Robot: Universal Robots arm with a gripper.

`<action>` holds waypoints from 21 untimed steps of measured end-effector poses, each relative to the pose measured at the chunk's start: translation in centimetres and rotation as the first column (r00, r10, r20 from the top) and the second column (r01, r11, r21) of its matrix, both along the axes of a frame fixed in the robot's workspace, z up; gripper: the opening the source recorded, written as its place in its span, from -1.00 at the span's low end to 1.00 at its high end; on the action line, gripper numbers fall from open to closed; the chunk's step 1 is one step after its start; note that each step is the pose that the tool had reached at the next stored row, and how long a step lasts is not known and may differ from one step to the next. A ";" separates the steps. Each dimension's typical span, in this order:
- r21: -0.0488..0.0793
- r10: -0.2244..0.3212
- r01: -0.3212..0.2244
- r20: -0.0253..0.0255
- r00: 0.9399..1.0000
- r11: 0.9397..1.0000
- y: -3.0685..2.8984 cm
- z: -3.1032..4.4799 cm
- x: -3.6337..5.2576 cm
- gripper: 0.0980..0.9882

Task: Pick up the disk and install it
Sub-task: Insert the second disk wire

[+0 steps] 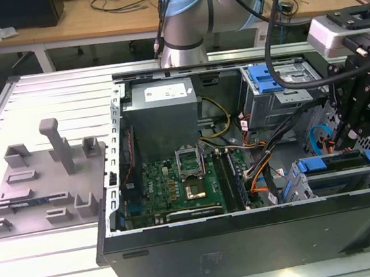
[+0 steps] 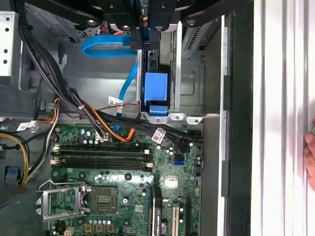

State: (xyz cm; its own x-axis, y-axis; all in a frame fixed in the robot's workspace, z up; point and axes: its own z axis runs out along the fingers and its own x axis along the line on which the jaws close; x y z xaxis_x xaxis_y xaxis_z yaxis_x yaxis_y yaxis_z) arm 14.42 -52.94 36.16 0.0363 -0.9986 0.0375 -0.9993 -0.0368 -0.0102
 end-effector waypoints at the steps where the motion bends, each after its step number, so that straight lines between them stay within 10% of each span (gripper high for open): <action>1: 0.002 0.003 -0.003 0.000 1.000 1.000 -0.12 -0.04 0.00 -0.86; 12: 0.041 0.016 -0.016 0.000 1.000 0.999 -0.82 -0.45 0.00 -0.86; 21: 0.048 0.017 -0.017 0.001 1.000 0.999 -1.11 -0.58 0.17 -0.86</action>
State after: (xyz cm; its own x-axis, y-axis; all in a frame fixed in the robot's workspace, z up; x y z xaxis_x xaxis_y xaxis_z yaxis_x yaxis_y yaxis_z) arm 14.59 -54.06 35.58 0.0529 -0.9985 -0.0109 -0.9985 -0.0528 -0.0124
